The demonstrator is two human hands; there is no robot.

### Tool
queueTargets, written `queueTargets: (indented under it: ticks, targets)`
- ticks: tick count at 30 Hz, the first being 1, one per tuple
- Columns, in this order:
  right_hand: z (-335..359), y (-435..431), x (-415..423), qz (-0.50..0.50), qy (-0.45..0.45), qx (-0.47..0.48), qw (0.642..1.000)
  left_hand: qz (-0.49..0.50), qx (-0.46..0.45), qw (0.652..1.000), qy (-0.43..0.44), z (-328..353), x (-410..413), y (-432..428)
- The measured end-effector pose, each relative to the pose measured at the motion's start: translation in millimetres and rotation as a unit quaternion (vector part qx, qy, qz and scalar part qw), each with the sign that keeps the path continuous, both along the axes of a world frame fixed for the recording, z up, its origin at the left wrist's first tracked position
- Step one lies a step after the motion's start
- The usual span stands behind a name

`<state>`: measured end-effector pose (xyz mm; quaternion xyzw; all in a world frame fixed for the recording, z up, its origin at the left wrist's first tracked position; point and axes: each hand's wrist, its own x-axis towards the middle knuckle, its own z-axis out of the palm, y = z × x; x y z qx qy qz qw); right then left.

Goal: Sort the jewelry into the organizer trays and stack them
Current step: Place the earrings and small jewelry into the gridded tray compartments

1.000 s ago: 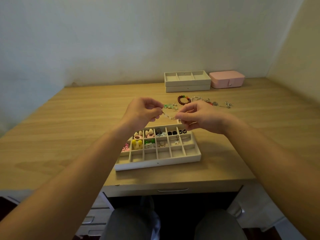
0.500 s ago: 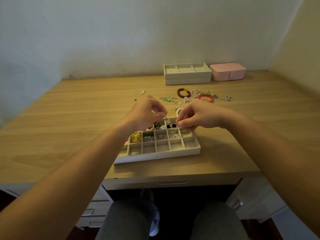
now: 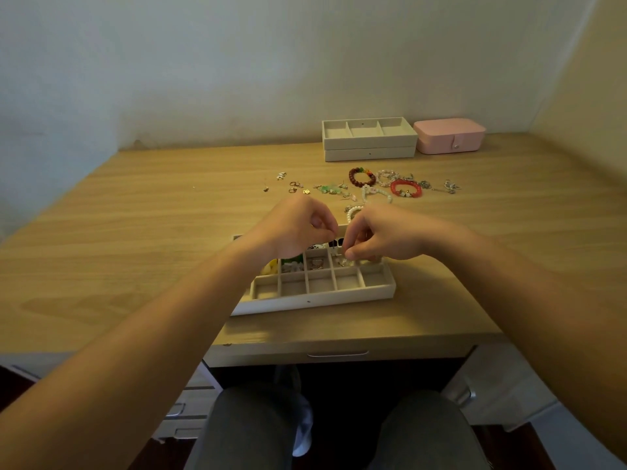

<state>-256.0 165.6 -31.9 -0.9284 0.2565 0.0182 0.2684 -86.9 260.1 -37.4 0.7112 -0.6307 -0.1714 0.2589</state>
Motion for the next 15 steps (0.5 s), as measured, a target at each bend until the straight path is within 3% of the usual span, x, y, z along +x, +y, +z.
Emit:
queueTargets:
  ticks: [15]
  targets:
    - [-8.6,4.8,-1.8,-0.011,-0.025,-0.052,0.998,-0.005,-0.011,1.000,-0.007,-1.5,0.0,-2.3]
